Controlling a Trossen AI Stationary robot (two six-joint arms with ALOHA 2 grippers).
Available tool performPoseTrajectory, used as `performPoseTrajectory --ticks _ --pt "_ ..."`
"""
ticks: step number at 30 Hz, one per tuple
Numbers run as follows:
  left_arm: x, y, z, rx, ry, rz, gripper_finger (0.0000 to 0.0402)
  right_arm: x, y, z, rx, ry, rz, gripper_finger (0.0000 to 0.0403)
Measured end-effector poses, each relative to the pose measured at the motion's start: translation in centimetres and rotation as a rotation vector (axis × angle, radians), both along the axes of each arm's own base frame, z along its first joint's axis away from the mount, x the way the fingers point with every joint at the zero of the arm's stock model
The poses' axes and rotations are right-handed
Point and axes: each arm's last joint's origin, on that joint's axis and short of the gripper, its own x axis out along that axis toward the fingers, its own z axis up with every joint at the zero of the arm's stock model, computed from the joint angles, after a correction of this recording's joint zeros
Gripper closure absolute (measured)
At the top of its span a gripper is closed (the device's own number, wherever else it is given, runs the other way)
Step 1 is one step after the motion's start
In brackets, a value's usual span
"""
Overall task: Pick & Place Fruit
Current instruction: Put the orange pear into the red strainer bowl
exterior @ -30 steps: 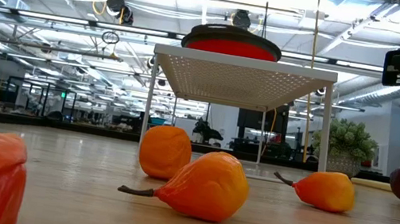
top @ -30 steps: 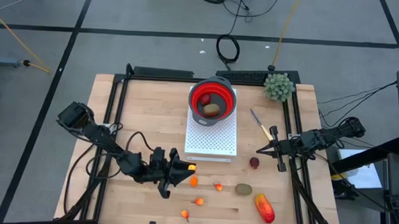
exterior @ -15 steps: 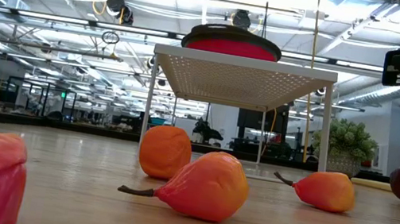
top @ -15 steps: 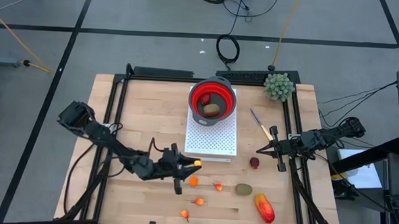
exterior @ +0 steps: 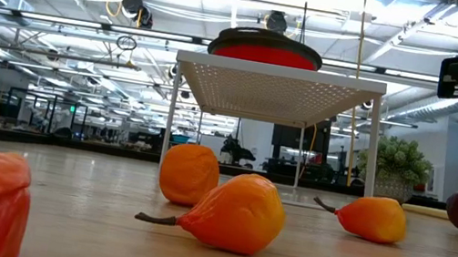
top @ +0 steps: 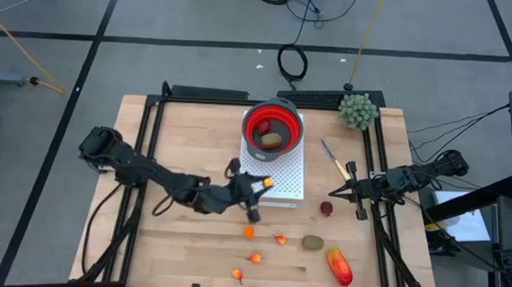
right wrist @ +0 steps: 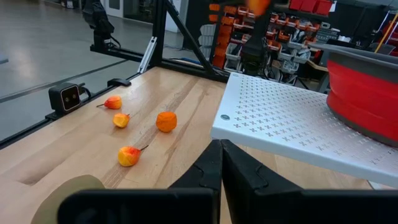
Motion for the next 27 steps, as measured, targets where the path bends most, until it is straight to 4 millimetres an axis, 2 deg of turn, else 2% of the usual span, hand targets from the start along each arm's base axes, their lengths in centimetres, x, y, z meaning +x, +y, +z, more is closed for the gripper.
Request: performPoseTrajectory --ticks 8,13,20,27 --pt "1.3 4.2 3.8 0.056 0.114 0.110 0.0295 0.0 0.0 0.0 0.000 0.001 0.000 0.0403" --pt "1.6 7.4 4.9 0.071 0.151 0.185 0.0295 0.0 0.0 0.0 0.000 0.000 0.000 0.0403" --pt "1.9 12.4 5.2 -0.001 0.179 0.179 0.0295 0.0 0.0 0.0 0.000 0.001 0.000 0.0403" --pt "1.1 17.4 4.1 -0.199 0.225 0.192 0.0295 0.0 0.0 0.0 -0.001 0.002 0.000 0.0403"
